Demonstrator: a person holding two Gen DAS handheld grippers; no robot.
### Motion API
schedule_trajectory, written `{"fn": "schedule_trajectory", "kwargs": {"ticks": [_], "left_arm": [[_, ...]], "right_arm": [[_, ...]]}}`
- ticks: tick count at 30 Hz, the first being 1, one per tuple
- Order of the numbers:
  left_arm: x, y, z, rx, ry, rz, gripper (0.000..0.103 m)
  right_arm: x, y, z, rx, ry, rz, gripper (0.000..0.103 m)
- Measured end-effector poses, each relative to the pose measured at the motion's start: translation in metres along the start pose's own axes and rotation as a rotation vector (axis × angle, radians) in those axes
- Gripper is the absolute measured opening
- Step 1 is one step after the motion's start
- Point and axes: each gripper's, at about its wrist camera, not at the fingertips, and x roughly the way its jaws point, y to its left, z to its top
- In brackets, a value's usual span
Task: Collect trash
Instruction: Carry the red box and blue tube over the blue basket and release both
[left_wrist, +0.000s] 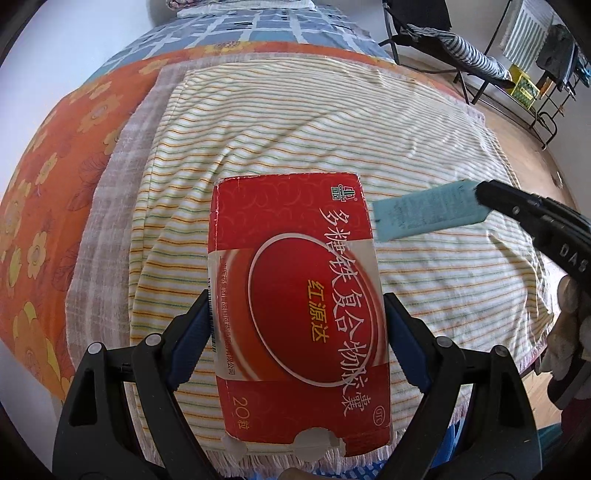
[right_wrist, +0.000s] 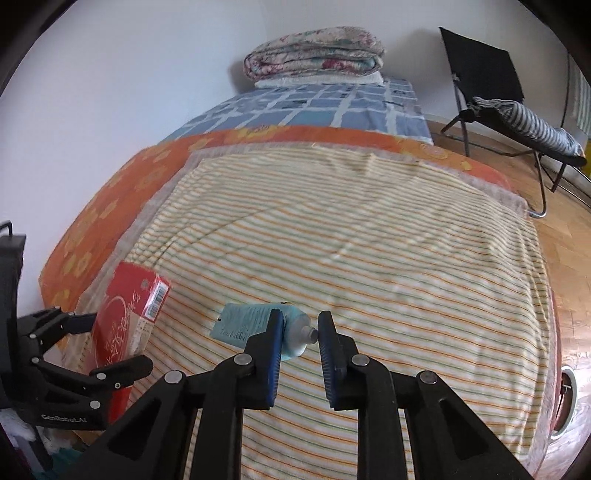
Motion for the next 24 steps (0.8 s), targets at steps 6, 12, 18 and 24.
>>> {"fn": "schedule_trajectory", "kwargs": {"ticks": [6,12,18,24], "left_arm": [[-0.010,-0.006,-0.004,0.014,-0.012,-0.026,0.089],[-0.028,-0.015,-0.018,0.044,-0.023,-0.061,0.089],[-0.048,-0.023,-0.042,0.066,-0.033,-0.105,0.089],[-0.067,-0.034,-0.073,0.117,-0.047,-0.127,0.089]], "right_arm": [[-0.026,0.004,0.001,-0.040,-0.054,-0.030,0.018],[-0.053,0.013,-0.007,-0.095,-0.078,-0.036,0.018],[-0.076,0.018,-0.028,-0.120,-0.081,-0.032,0.018],[-0.103,0.027,-0.056,-0.135,-0.087,-0.017,0.018]]}}
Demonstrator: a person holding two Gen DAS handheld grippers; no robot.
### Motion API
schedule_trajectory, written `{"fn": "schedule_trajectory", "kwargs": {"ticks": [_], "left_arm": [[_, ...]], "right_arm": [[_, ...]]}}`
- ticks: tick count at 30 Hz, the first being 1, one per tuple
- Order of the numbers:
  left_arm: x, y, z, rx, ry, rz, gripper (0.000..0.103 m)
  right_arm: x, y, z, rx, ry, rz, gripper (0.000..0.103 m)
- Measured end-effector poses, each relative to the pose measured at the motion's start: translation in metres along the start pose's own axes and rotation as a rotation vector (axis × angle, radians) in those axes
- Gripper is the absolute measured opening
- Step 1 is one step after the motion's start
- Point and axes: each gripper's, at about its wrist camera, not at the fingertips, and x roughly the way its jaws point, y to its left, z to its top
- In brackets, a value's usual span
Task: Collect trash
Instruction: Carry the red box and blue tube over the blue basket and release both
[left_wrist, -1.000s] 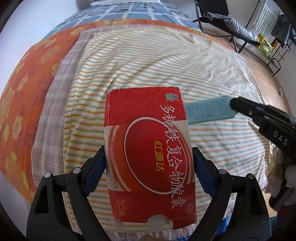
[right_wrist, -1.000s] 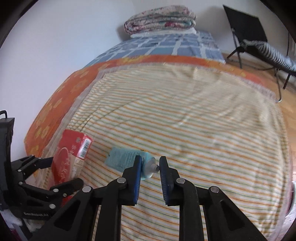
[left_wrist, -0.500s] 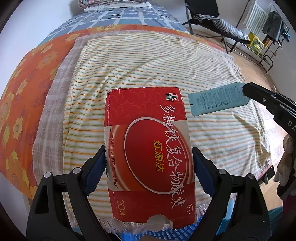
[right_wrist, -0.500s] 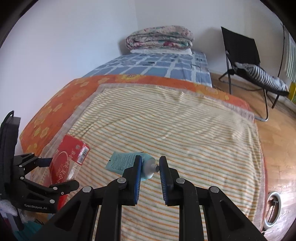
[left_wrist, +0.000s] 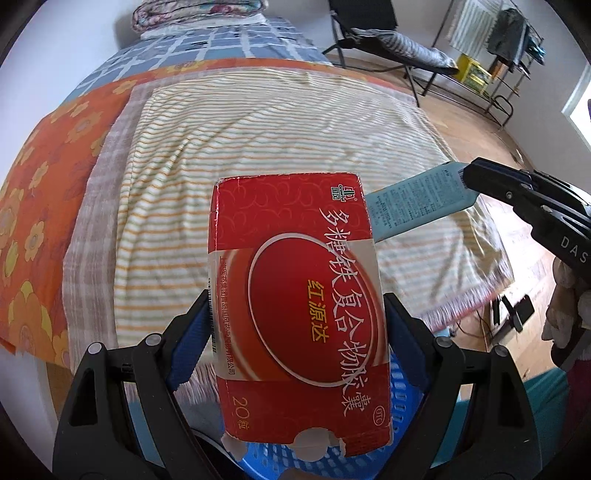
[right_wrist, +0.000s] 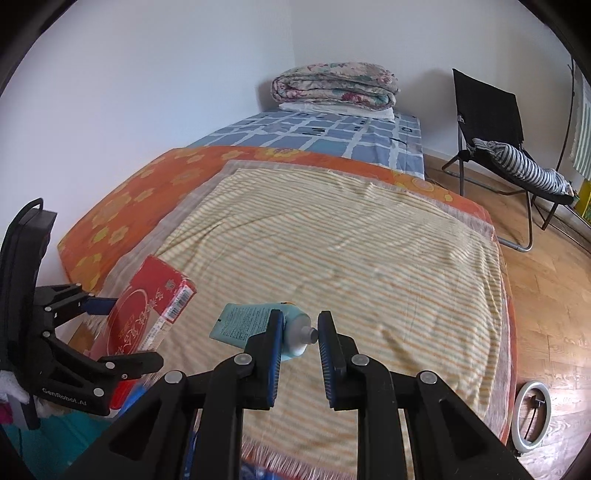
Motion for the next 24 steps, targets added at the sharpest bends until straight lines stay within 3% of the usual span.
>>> {"fn": "schedule_trajectory", "kwargs": {"ticks": [10,24], "left_arm": [[-0.013,-0.008,-0.058,0.008,0.034,-0.041,0.089],[0.002,-0.019,-0.128,0.003,0.149,-0.084,0.089]], "right_arm": [[-0.040,0.035,-0.051,-0.077,-0.003,-0.008,0.018],[-0.051,0.060,-0.111,-0.096,0.058,0.004,0.018]]}}
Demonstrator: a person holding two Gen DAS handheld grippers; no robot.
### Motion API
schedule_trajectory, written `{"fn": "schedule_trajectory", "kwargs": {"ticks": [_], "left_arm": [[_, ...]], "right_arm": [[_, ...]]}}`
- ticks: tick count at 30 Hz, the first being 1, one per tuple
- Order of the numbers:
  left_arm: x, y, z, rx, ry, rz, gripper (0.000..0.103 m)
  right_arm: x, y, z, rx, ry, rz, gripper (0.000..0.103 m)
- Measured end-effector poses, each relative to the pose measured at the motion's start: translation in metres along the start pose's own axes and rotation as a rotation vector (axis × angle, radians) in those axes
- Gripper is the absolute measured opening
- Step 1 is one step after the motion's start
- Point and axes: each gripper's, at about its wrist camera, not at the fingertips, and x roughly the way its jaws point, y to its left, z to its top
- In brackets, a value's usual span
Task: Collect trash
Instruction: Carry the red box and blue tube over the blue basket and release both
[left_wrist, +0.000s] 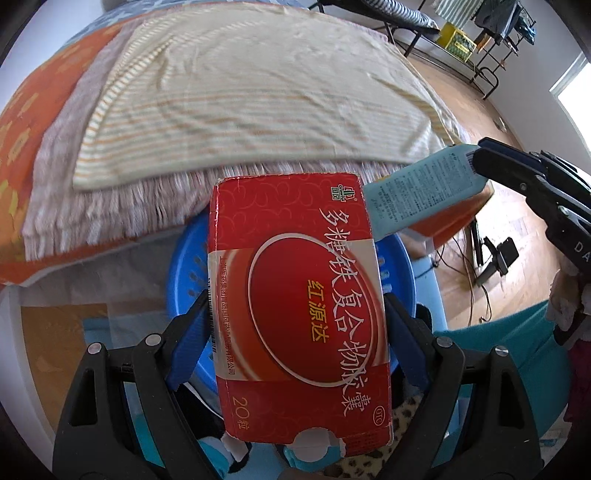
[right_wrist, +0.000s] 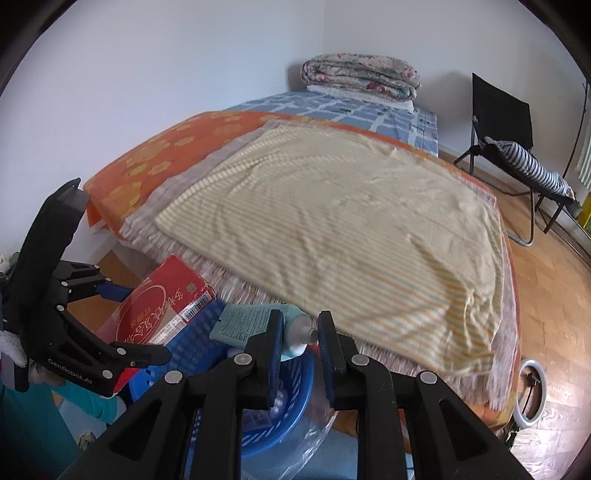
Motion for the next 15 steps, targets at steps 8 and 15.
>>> {"fn": "schedule_trajectory", "kwargs": {"ticks": [8,15], "left_arm": [[0.021,-0.005,-0.017,0.017,0.060,0.012,0.090],[0.035,-0.001,-0.018,0.015,0.094,0.023,0.090]], "right_arm": [[0.009,0.013,-0.019,-0.028,0.038,-0.003,0.018],[0.024,0.018,-0.028,-0.040,0.079,0.003,0.018]]}}
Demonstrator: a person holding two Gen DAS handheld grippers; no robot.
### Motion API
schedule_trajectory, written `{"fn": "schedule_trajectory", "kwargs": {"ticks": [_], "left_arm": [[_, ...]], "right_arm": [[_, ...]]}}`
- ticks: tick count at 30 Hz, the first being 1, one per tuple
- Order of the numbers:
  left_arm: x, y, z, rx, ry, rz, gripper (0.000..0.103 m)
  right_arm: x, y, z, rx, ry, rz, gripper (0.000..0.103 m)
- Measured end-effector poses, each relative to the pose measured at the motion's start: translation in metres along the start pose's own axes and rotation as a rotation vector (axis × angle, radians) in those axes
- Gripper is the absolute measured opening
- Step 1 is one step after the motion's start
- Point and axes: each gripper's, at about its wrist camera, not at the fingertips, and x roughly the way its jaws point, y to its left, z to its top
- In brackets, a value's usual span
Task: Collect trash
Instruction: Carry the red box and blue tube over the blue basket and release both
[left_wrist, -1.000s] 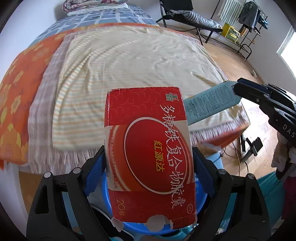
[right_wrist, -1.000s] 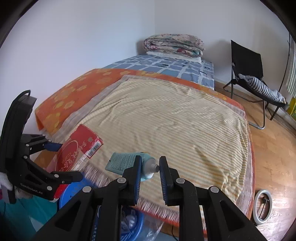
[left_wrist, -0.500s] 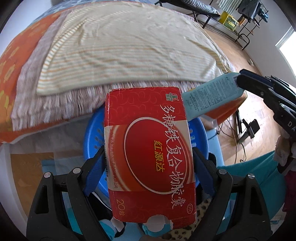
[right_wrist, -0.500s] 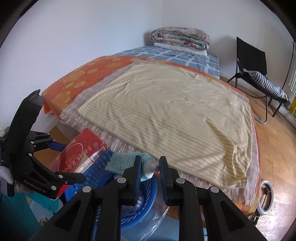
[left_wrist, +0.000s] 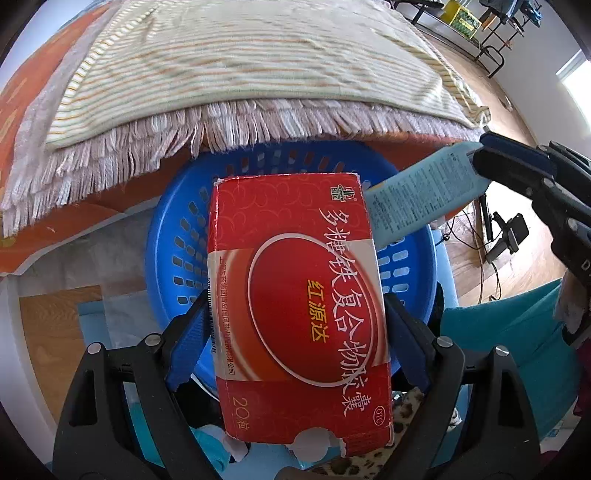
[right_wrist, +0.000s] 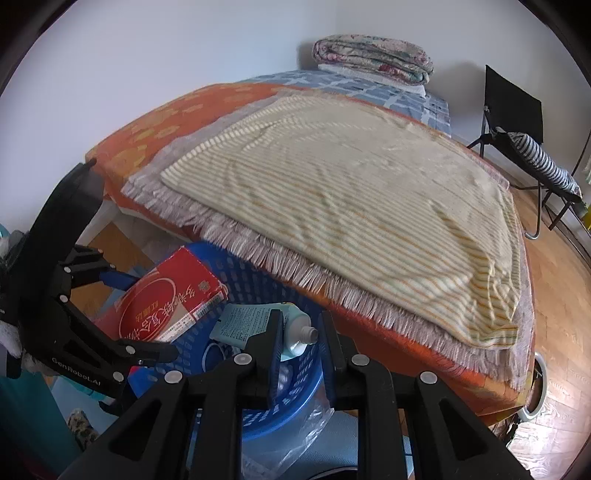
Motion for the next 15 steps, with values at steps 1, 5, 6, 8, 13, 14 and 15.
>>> {"fn": "schedule_trajectory", "kwargs": {"ticks": [1,5,6,8,13,14,15], "left_arm": [[0.001,0.000,0.000,0.000,0.002,0.002,0.090],[0.006,0.003,0.002,0.002,0.007,0.010,0.090],[0.007,0.003,0.003,0.003,0.009,0.013,0.090],[0.010,0.003,0.004,0.002,0.014,0.019,0.090],[0.018,0.003,0.004,0.015,0.032,0.039,0.090],[0.021,0.002,0.004,0.022,0.038,0.045,0.090],[0.022,0.002,0.004,0.029,0.042,0.050,0.090]], "right_arm": [[0.002,0.001,-0.001,-0.002,0.005,0.000,0.018],[0.006,0.002,-0.003,-0.012,0.014,-0.005,0.018],[0.007,0.002,-0.003,-0.012,0.013,-0.007,0.018],[0.007,0.001,-0.002,-0.008,0.011,-0.011,0.018],[0.004,-0.004,0.000,0.012,-0.004,-0.021,0.018],[0.003,-0.005,0.000,0.015,-0.006,-0.021,0.018],[0.003,-0.005,0.001,0.017,-0.008,-0.021,0.018]]}}
